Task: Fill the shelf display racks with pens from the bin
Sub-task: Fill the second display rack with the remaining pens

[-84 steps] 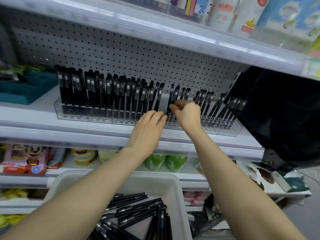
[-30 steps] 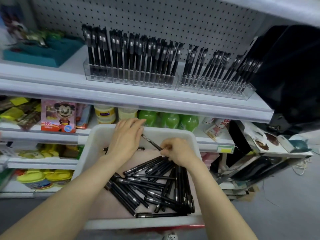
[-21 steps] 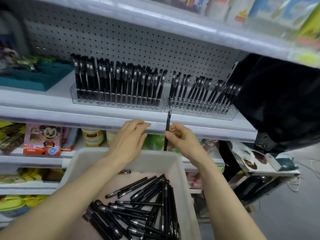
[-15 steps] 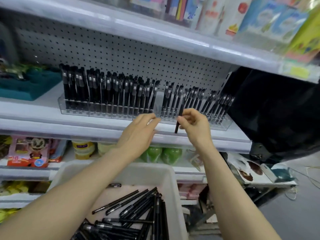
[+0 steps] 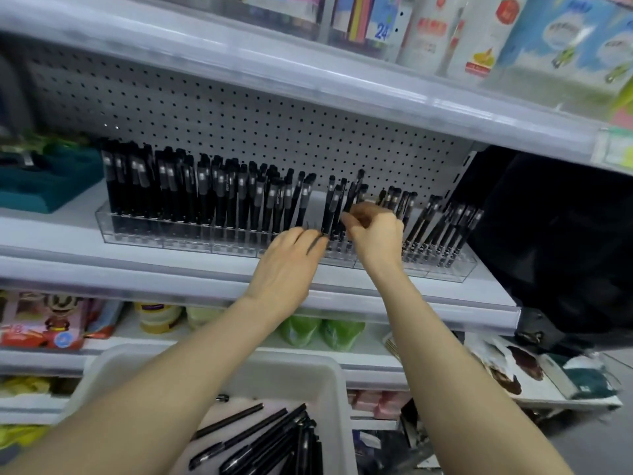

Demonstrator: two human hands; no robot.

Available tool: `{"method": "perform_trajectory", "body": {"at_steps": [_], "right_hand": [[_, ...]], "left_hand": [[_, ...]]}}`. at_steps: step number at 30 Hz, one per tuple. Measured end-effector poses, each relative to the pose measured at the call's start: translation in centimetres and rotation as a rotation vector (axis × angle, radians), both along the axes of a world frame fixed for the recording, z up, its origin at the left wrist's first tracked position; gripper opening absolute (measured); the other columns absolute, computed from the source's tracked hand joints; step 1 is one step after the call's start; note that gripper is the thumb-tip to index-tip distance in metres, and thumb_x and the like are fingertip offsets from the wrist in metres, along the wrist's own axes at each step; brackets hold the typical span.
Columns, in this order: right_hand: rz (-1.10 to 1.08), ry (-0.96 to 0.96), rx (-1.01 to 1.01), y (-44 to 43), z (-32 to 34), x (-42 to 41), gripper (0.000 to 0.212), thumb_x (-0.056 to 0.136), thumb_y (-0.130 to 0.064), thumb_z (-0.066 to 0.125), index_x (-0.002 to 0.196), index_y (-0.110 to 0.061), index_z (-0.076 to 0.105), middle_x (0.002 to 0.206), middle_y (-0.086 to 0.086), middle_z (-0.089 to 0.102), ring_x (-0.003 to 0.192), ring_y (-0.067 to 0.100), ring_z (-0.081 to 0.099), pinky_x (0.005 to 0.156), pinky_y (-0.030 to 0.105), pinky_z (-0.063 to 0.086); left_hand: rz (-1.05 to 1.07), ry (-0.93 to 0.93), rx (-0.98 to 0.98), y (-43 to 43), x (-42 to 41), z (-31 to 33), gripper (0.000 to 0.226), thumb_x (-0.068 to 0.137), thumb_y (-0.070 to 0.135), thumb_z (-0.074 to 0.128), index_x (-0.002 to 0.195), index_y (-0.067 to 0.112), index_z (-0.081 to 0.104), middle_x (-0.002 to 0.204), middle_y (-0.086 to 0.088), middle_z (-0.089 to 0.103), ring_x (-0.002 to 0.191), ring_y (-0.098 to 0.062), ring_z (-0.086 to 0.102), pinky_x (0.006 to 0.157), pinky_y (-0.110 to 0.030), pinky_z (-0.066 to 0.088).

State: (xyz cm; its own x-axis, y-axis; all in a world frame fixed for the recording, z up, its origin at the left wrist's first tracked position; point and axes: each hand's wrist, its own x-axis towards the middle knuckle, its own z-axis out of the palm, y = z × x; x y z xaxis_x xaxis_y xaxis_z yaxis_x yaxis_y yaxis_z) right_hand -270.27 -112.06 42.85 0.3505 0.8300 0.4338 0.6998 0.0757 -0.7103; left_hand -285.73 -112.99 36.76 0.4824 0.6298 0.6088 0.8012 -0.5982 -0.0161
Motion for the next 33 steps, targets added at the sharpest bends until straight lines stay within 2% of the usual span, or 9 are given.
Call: {"method": "perform_trajectory", "body": {"at_steps": [3, 7, 11, 16, 21, 23, 28, 31, 33], "right_hand": [[0.002, -0.07, -0.073, 0.5, -1.3, 0.0, 0.025, 0.088, -0.026, 0.07, 0.105, -0.008, 0.074, 0.105, 0.009, 0.072, 0.095, 0.024, 0.066, 0.089, 0.03, 0.051], [-0.028, -0.142, -0.067, 0.6, -1.7, -0.2, 0.023, 0.089, -0.024, 0.069, 0.102, -0.006, 0.075, 0.103, 0.012, 0.072, 0.091, 0.026, 0.066, 0.083, 0.027, 0.05], [-0.043, -0.137, -0.073, 0.4, -1.7, -0.5, 0.023, 0.089, -0.023, 0.069, 0.102, -0.005, 0.074, 0.103, 0.012, 0.071, 0.091, 0.026, 0.066, 0.083, 0.029, 0.051], [-0.071, -0.152, -0.1, 0.1, -1.5, -0.9, 0.021, 0.091, -0.022, 0.067, 0.102, -0.006, 0.074, 0.103, 0.014, 0.07, 0.091, 0.027, 0.065, 0.078, 0.024, 0.045], [-0.101, -0.194, -0.049, -1.5, -1.7, -1.6, 0.021, 0.091, -0.018, 0.064, 0.108, -0.009, 0.073, 0.103, 0.013, 0.065, 0.093, 0.029, 0.062, 0.082, 0.035, 0.049], [-0.12, -0.17, 0.005, -3.0, -2.2, -2.3, 0.022, 0.091, -0.016, 0.065, 0.112, -0.01, 0.07, 0.101, 0.008, 0.062, 0.09, 0.024, 0.061, 0.084, 0.038, 0.05], [-0.073, -0.079, 0.039, -8.0, -5.4, -6.7, 0.012, 0.09, -0.019, 0.066, 0.101, -0.018, 0.071, 0.093, -0.001, 0.066, 0.081, 0.012, 0.059, 0.077, 0.028, 0.046], [0.021, -0.036, -0.024, -11.3, -8.6, -10.0, 0.007, 0.089, -0.021, 0.067, 0.091, -0.019, 0.073, 0.086, -0.004, 0.07, 0.076, 0.011, 0.061, 0.073, 0.027, 0.048], [0.095, -0.071, -0.088, -13.0, -10.8, -11.8, 0.006, 0.088, -0.022, 0.067, 0.088, -0.019, 0.073, 0.082, -0.006, 0.071, 0.074, 0.01, 0.063, 0.072, 0.027, 0.049]], "left_hand": [[-0.005, -0.009, -0.019, 0.0, 0.0, -0.1, 0.068, 0.062, -0.005, 0.075, 0.127, 0.005, 0.059, 0.124, -0.01, 0.058, 0.116, -0.03, 0.05, 0.1, -0.041, 0.044], [-0.014, -0.022, -0.032, 0.0, 0.1, -0.1, 0.067, 0.064, -0.006, 0.072, 0.128, 0.004, 0.058, 0.124, -0.01, 0.058, 0.116, -0.03, 0.051, 0.101, -0.041, 0.043], [-0.023, -0.03, -0.027, 0.0, 0.1, -0.3, 0.066, 0.065, -0.006, 0.072, 0.129, 0.003, 0.057, 0.125, -0.011, 0.058, 0.117, -0.03, 0.05, 0.103, -0.042, 0.042], [-0.055, -0.028, -0.033, -0.1, -0.5, -0.5, 0.069, 0.069, -0.006, 0.075, 0.133, 0.003, 0.054, 0.131, -0.011, 0.054, 0.123, -0.029, 0.047, 0.104, -0.039, 0.042], [-0.046, -0.072, -0.077, -2.5, -3.4, -1.1, 0.068, 0.075, -0.002, 0.074, 0.138, 0.009, 0.051, 0.137, -0.01, 0.052, 0.128, -0.028, 0.046, 0.102, -0.039, 0.044], [-0.016, -0.101, -0.092, -3.9, -5.2, -1.3, 0.059, 0.081, 0.003, 0.072, 0.136, 0.011, 0.053, 0.135, -0.009, 0.054, 0.125, -0.027, 0.048, 0.098, -0.04, 0.047], [-0.008, -0.178, -0.132, -6.5, -11.1, -4.4, 0.031, 0.087, 0.011, 0.067, 0.118, 0.01, 0.068, 0.114, -0.008, 0.063, 0.101, -0.03, 0.057, 0.084, -0.042, 0.053], [0.024, -0.195, -0.151, -7.9, -14.3, -7.6, 0.026, 0.089, 0.014, 0.065, 0.114, 0.012, 0.07, 0.109, -0.007, 0.064, 0.095, -0.03, 0.058, 0.081, -0.041, 0.051], [0.041, -0.187, -0.184, -8.8, -15.6, -9.3, 0.028, 0.094, 0.021, 0.054, 0.117, 0.014, 0.069, 0.112, -0.006, 0.063, 0.097, -0.03, 0.057, 0.082, -0.041, 0.05]]}}
